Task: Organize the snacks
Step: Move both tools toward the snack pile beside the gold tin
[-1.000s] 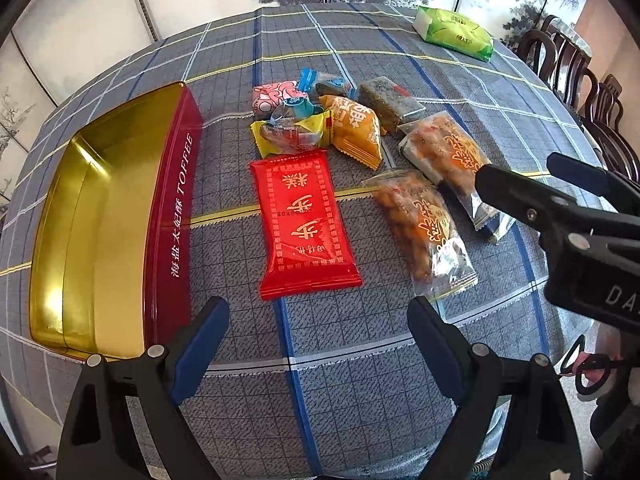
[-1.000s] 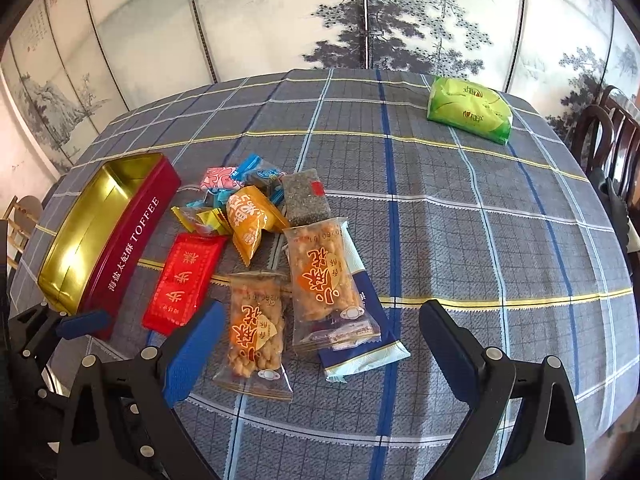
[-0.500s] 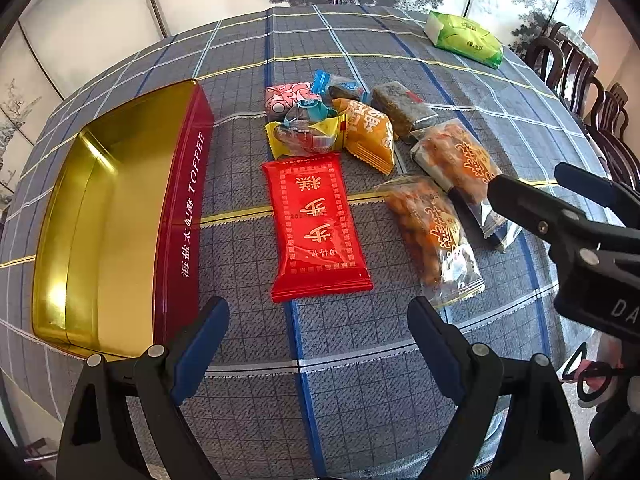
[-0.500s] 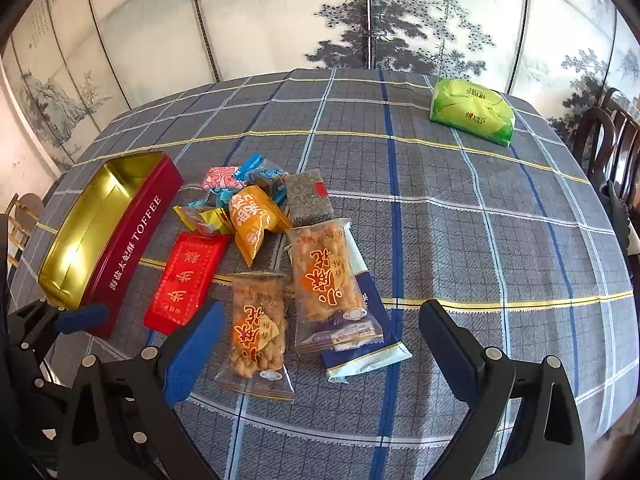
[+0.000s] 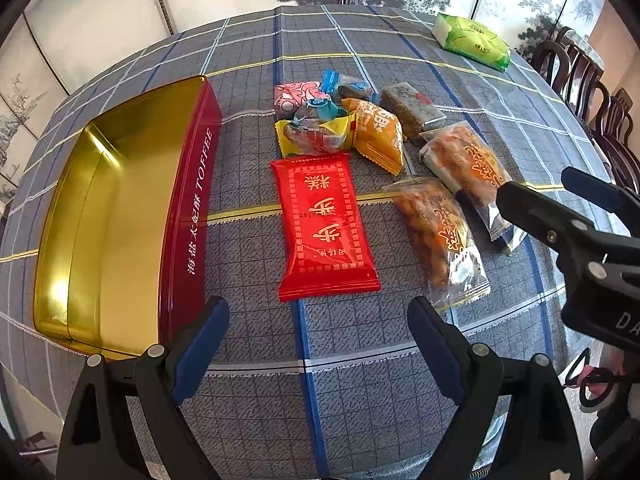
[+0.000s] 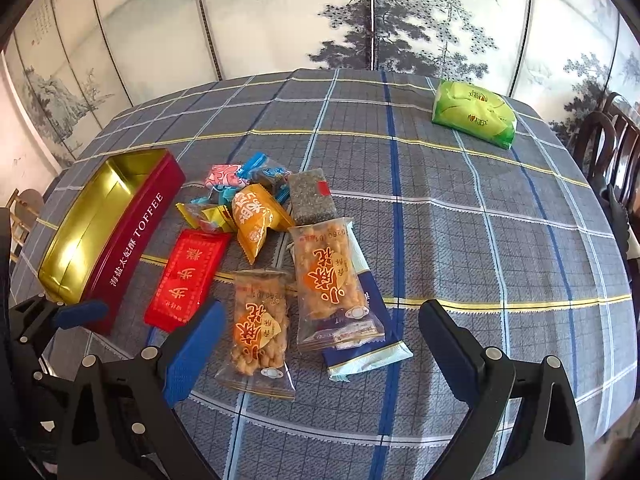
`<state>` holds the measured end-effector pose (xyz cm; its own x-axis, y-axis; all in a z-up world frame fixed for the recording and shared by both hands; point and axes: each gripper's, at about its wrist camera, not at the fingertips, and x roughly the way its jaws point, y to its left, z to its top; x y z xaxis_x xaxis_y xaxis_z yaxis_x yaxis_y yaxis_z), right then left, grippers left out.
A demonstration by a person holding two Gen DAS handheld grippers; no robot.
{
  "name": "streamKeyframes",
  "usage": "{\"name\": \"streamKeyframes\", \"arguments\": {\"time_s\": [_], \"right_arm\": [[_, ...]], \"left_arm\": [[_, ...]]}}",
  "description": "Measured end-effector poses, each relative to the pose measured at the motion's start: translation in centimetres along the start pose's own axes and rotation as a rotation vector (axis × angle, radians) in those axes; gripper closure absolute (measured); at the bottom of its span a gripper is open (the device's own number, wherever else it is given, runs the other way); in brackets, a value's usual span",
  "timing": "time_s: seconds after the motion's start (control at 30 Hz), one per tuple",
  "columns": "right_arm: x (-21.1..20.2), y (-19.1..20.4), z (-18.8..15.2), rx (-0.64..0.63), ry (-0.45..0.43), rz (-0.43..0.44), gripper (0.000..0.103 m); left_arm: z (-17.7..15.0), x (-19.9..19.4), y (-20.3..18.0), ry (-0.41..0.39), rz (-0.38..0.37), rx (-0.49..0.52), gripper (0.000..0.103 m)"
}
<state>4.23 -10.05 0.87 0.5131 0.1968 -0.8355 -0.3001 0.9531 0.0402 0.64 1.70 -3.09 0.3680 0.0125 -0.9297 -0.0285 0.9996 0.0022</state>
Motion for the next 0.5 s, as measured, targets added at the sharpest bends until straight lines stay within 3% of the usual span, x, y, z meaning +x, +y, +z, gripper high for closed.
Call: {"name": "streamKeyframes", "arguments": {"time_s": [0.5], "right_arm": [[0.02, 0.12, -0.05, -0.003, 0.004, 0.003, 0.006]], "left_arm": [[-0.07, -0.07, 0.37, -0.001, -0.004, -0.01, 0.014]]}}
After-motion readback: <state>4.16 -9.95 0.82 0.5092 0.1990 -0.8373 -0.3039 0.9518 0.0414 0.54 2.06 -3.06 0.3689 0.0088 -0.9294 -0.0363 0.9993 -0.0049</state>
